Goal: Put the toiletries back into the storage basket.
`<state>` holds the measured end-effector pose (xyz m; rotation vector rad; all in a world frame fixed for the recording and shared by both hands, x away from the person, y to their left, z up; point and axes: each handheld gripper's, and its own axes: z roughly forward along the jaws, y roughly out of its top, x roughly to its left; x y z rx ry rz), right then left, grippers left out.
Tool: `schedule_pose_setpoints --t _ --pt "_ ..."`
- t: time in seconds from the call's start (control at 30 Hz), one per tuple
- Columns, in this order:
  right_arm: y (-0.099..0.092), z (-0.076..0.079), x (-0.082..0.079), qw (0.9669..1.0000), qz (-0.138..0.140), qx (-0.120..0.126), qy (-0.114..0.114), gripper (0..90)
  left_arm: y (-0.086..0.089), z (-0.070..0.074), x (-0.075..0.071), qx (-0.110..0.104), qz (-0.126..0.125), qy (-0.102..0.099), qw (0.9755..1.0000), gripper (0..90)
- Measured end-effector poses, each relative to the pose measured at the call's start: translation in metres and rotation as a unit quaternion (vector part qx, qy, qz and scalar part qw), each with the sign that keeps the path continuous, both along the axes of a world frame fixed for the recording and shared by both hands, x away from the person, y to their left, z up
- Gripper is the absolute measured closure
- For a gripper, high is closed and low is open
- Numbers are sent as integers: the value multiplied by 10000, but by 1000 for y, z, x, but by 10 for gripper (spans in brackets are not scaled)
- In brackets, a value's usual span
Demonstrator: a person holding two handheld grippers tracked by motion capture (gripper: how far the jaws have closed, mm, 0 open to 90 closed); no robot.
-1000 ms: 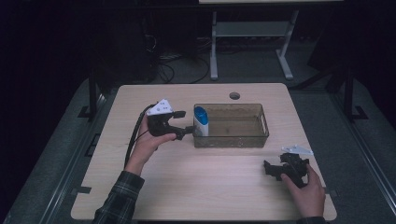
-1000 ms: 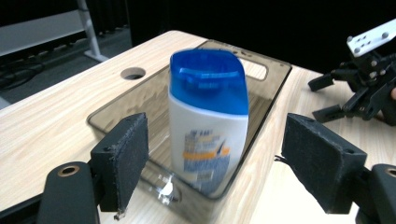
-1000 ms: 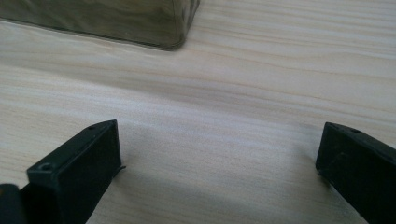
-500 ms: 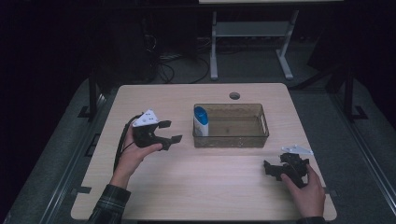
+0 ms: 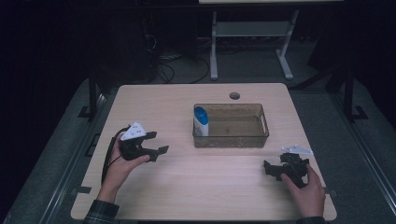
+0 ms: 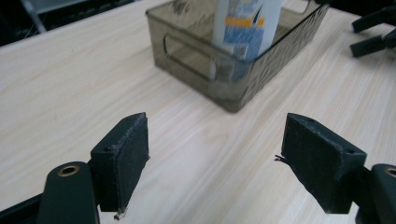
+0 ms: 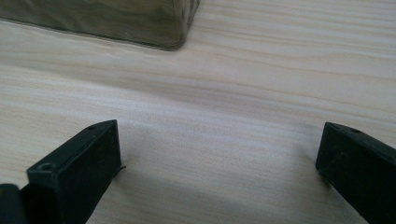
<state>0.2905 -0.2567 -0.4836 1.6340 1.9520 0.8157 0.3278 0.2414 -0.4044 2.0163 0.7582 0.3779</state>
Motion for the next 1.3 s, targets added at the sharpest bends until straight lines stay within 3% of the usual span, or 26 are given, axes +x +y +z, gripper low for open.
schedule_pose_setpoints --t 0.4,0.73,1.03,1.3 --pt "0 0 0 10000 -2 0 1 0 16 -15 -21 217 136 135 9996 222" --pt "0 0 0 10000 -14 14 2 0 39 -35 -44 387 419 354 9977 222" --pt "0 0 0 10000 -11 6 9 0 53 -51 -61 612 647 571 9944 222" --pt "0 0 0 10000 -11 6 8 0 59 -61 -66 840 784 651 9912 221"
